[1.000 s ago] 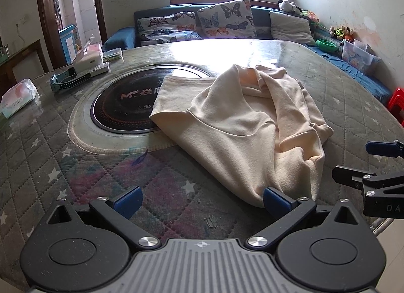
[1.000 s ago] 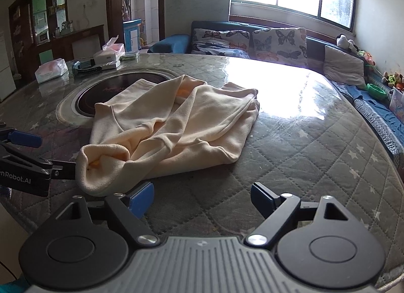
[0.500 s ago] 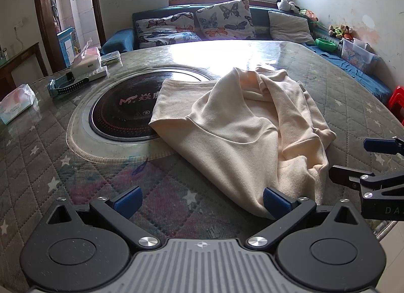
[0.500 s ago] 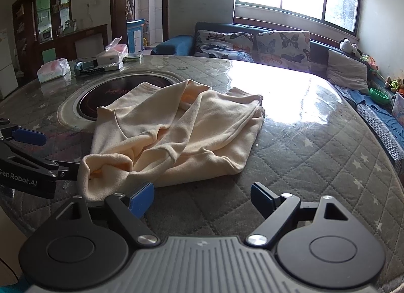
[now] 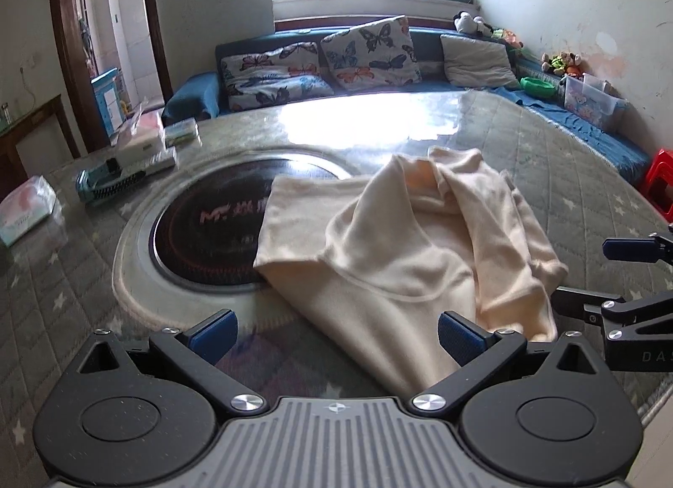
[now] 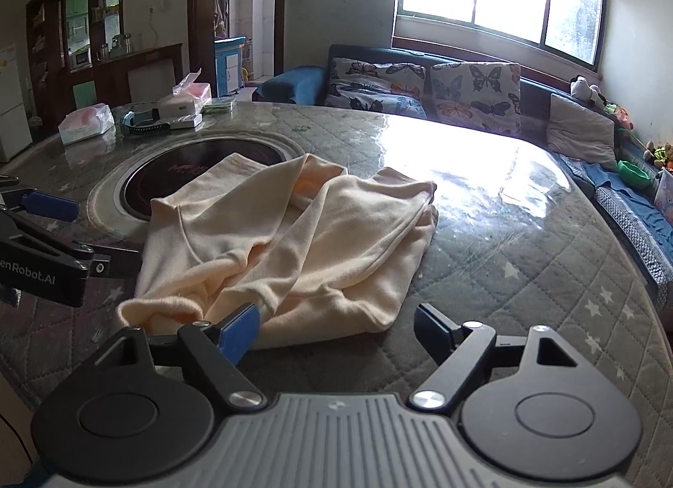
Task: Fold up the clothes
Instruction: 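Grasp the cream sweatshirt hem with the left and right grippers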
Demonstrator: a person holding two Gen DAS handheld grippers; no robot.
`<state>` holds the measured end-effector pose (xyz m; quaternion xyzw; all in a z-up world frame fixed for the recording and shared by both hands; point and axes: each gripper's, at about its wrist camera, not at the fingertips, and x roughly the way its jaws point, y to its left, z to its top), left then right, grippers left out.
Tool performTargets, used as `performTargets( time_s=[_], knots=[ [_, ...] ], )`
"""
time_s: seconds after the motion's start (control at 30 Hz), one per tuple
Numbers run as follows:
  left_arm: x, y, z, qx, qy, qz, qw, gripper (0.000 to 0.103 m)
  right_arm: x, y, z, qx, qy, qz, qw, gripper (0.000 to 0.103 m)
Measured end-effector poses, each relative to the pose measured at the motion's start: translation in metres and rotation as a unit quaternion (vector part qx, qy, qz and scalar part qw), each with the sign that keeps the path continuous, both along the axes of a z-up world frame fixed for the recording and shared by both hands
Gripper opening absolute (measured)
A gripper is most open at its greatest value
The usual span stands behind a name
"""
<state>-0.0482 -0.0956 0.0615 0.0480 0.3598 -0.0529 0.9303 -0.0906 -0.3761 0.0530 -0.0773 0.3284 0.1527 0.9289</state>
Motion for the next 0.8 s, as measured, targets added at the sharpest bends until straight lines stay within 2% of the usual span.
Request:
performTargets(
  time_s=[0.13, 0.27, 0.3, 0.57, 0.77, 0.8],
  knots=[
    [0.017, -0.005, 0.005, -0.003, -0.018, -0.013, 0.9997, 0.096, 0.018, -0.002, 0.005, 0.003, -0.004, -0.001, 1.000, 0.076],
    [0.041, -0.016, 0.007, -0.001, -0.034, -0.029, 0.9990, 0.081, 0.036, -0.003, 0.008, 0.004, -0.005, -0.002, 1.000, 0.070],
    [0.048, -0.019, 0.007, -0.001, -0.038, -0.034, 0.9987, 0.080, 0.044, -0.003, 0.009, 0.004, -0.005, -0.003, 1.000, 0.069],
    [0.110, -0.042, -0.003, 0.013, -0.051, -0.063, 0.9966, 0.081, 0.099, -0.013, 0.014, 0.027, 0.004, -0.023, 0.999, 0.059],
    [0.150, -0.049, -0.021, 0.006, -0.032, -0.071, 0.9969, 0.080, 0.134, -0.016, 0.012, 0.031, 0.011, -0.035, 0.999, 0.054],
    [0.155, -0.048, -0.025, -0.002, -0.023, -0.073, 0.9970, 0.076, 0.139, -0.015, 0.012, 0.032, 0.012, -0.035, 0.999, 0.053]
  ],
)
